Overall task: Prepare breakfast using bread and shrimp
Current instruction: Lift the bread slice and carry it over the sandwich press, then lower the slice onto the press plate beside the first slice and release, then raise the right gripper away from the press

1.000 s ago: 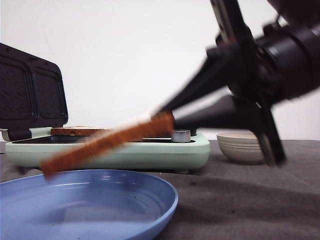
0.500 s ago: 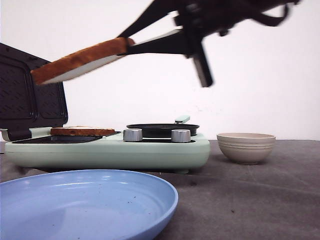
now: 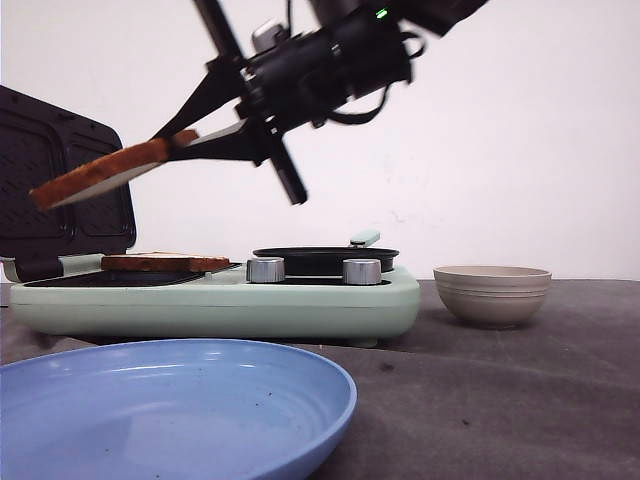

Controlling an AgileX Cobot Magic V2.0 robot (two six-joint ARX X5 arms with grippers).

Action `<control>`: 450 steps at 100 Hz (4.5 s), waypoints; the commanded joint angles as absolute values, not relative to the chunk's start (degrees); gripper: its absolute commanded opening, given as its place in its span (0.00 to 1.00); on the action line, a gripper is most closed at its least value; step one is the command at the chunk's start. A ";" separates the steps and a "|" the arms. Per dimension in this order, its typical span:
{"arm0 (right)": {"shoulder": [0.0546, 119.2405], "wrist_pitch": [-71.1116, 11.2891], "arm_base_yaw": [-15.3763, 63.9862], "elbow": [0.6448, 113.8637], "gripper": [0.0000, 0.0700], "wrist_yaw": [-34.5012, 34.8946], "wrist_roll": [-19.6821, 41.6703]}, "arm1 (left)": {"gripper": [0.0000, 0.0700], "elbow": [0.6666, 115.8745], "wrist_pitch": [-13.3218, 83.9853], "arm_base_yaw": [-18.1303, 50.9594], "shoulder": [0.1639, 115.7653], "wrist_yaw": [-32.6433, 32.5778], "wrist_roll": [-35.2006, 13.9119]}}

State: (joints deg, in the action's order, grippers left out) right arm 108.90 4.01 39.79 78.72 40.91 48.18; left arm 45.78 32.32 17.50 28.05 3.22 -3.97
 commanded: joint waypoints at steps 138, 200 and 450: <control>120.60 -1.41 41.78 89.19 0.50 33.12 42.00 | 0.39 46.00 31.75 17.69 28.12 2.35 -3.70; 120.53 -26.04 42.15 103.68 0.51 25.56 26.44 | 0.39 46.00 31.73 17.69 28.12 2.35 -3.68; 39.55 -8.95 33.54 25.45 0.49 -2.07 14.79 | 0.39 46.00 34.52 17.69 28.03 -0.21 -4.16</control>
